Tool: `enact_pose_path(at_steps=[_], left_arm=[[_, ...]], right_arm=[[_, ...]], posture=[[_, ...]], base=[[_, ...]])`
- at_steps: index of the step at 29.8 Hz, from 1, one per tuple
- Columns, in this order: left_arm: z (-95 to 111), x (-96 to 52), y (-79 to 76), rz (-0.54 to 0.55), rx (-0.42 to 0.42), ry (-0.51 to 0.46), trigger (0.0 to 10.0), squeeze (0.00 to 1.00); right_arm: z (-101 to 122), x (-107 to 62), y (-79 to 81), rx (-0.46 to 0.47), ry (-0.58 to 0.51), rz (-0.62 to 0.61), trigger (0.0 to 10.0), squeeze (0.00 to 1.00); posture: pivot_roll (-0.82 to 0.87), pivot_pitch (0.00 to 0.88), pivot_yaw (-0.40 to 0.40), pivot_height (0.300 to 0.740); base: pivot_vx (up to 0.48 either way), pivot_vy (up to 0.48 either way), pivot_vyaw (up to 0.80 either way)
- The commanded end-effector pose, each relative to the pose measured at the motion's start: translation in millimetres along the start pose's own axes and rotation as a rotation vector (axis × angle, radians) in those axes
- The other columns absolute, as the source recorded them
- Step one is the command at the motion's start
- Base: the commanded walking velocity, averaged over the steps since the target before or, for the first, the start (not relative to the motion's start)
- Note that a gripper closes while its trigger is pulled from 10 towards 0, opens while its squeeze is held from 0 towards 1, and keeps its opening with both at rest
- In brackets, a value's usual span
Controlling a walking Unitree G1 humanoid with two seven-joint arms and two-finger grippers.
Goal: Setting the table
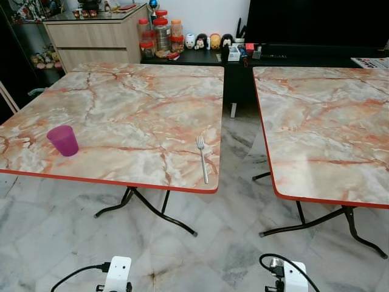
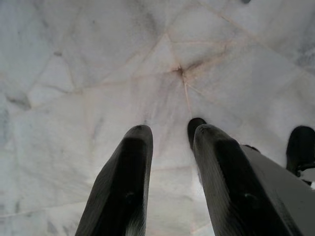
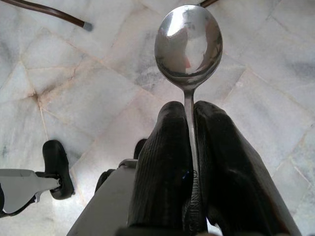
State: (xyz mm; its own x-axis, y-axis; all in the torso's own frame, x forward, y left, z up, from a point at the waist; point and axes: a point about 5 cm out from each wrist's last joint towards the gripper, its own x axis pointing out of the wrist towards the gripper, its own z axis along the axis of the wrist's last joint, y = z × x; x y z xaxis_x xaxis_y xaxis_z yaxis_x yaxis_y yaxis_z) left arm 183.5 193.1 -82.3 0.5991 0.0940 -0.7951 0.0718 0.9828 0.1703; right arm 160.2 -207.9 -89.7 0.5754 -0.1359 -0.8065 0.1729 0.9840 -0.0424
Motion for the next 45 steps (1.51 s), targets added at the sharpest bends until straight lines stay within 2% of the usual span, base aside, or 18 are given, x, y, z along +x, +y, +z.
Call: enact_pose_path(at_steps=[1,10,15,19,30,45], left_arm=[[-7.6,-1.0,3.7,0.013,0.041,0.042,10.0,0.00],[-9.4,-1.0,2.4,0.012,0.032,0.066,10.0,0.00],[-11.7,-1.2,1.1,0.003,0.095,0.086,10.0,0.00],[-12.1,-1.3,3.6,0.013,0.093,0.090,10.0,0.00],[-11.4,-0.9,-0.1,0.014,0.097,0.100,10.0,0.00],[-16.7,-2.2,2.8,0.019,0.096,0.111,10.0,0.00]], right_arm=[[2.4,0.6,1.7,0.000,-0.007,0.000,10.0,0.00],[4.8,1.1,0.1,0.006,-0.011,-0.005,10.0,0.00],[4.8,1.1,2.3,0.013,-0.014,-0.005,10.0,0.00],[6.3,1.4,3.6,0.035,-0.023,-0.009,10.0,0.00],[9.7,1.6,-5.8,0.049,-0.029,-0.044,10.0,0.00],[0.8,-0.3,-5.3,0.058,-0.012,-0.049,10.0,0.00]], posture=[[0.00,0.000,0.016,0.740],[0.01,0.000,-0.001,0.740],[0.01,0.000,0.011,0.740],[0.00,0.000,0.011,0.740],[-0.03,0.000,0.016,0.740],[-0.04,0.000,0.019,0.740]], base=[[0.000,0.000,0.00],[0.000,0.000,0.00],[0.000,0.000,0.00],[0.000,0.000,0.00],[0.000,-0.301,0.00],[0.000,-0.307,0.00]])
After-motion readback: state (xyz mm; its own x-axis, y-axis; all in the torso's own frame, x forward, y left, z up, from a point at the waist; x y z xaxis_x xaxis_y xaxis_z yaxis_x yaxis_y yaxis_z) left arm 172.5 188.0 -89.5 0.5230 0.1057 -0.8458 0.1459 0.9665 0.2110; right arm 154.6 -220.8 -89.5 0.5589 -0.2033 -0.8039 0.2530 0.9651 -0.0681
